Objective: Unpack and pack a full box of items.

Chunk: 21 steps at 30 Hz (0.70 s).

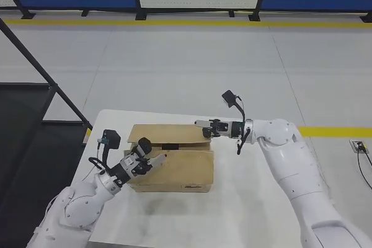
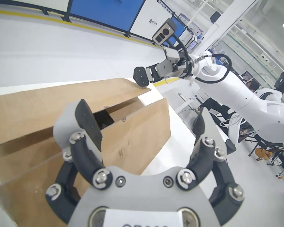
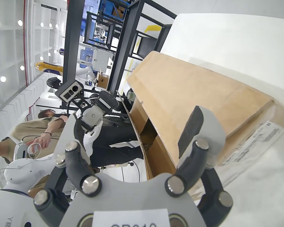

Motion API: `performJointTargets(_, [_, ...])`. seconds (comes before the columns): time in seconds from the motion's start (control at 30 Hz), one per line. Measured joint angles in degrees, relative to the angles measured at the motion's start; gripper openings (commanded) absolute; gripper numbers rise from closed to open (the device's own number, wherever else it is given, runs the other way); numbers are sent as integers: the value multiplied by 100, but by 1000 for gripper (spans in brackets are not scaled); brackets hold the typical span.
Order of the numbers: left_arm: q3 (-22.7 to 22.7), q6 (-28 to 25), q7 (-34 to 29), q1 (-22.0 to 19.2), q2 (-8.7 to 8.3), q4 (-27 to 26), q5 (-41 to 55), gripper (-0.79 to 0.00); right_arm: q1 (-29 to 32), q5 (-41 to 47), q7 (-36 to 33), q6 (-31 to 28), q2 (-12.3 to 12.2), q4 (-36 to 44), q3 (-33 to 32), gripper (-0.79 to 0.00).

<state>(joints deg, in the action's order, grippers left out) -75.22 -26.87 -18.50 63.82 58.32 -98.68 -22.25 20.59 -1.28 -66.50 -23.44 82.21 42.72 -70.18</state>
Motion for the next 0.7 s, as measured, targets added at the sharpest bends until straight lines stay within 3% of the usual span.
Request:
performJointTargets(0.2, [29,-147,268,-1,34,7,-51,0,94,9,15,-3,-46,139,38,0])
performJointTargets(0.43, [156,109,85,-210,84,347,109,0,189,161,193,214,-80,465,46,0])
performJointTargets(0.7, [195,418,-136,-417,134,551,494,0,488,464,-111,-71,-204,1047,-114,0])
